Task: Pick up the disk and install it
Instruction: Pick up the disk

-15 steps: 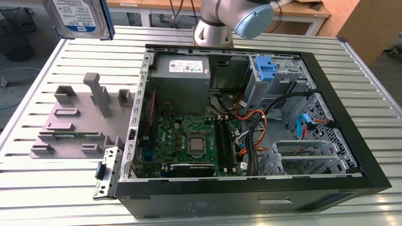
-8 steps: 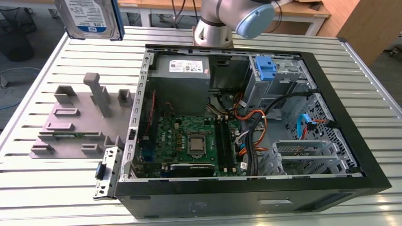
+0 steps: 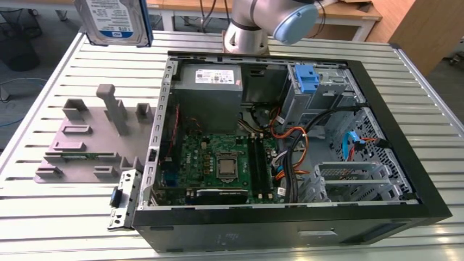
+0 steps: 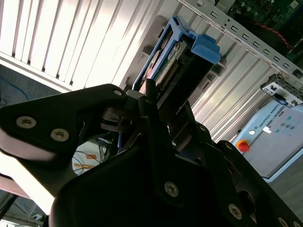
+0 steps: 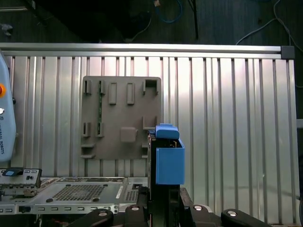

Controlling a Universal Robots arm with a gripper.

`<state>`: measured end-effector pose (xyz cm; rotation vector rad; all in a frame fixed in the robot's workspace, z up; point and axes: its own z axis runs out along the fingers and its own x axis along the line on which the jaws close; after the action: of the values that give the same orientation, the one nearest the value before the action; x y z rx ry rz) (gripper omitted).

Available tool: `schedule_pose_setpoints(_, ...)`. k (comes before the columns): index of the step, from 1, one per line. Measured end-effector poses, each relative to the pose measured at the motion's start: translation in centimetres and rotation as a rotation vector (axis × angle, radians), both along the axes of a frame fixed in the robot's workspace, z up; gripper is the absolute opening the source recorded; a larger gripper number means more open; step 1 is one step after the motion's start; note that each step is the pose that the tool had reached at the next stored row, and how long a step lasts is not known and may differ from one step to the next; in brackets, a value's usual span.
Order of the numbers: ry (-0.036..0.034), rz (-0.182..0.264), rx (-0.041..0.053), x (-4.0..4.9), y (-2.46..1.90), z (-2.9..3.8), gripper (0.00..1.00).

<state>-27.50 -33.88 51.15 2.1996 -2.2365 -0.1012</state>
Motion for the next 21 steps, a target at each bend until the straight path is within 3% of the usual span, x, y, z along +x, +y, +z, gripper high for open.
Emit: schedule_pose_setpoints(21, 0.0001, 0.0, 0.0, 5.61, 0.0, -0.03, 0.35)
